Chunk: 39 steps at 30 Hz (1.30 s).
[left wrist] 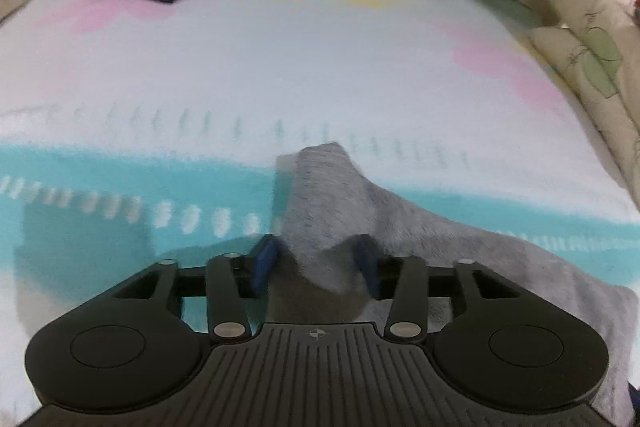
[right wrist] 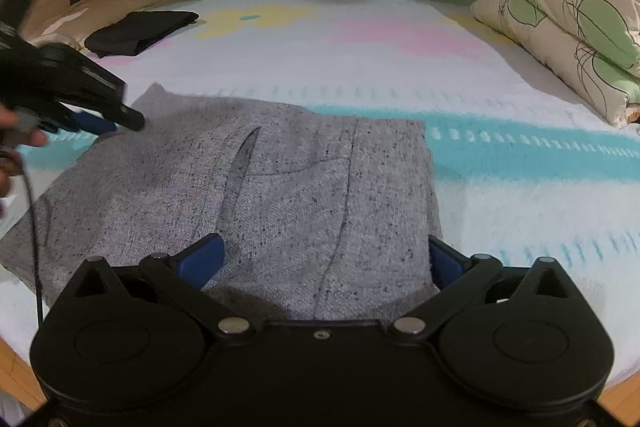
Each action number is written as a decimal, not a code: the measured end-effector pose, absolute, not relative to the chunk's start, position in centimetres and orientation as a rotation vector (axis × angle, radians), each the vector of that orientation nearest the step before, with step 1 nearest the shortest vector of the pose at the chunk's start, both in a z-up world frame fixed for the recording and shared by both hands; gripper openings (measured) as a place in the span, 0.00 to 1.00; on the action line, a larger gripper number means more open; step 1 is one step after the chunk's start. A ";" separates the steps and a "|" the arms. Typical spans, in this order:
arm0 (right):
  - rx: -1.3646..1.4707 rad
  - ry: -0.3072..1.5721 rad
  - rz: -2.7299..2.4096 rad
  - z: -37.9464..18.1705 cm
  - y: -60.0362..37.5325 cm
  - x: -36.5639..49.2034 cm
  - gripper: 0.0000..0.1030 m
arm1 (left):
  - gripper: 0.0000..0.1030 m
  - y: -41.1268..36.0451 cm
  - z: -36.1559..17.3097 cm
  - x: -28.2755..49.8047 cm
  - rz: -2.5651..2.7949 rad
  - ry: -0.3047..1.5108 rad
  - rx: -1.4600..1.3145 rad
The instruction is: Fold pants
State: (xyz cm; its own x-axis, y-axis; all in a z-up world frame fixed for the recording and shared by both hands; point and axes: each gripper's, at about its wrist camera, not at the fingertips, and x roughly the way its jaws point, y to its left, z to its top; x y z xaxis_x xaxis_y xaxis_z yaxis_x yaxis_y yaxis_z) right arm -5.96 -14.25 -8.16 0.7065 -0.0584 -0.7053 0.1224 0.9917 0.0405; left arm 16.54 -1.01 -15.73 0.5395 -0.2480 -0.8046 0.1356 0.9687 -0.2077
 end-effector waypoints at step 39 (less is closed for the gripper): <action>0.100 0.951 -0.061 -6.8 -16.7 -4.1 0.99 | 0.71 -0.9 -15.4 7.2 -0.311 0.976 -0.062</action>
State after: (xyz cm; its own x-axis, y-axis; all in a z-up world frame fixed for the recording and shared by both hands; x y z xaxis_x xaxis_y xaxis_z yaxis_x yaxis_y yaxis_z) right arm -4.08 -16.74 -6.85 0.5800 -0.0082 -0.8146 0.0958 0.9937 0.0583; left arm 7.22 -0.88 -15.36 0.5196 -0.2870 -0.8048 0.2313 0.9540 -0.1909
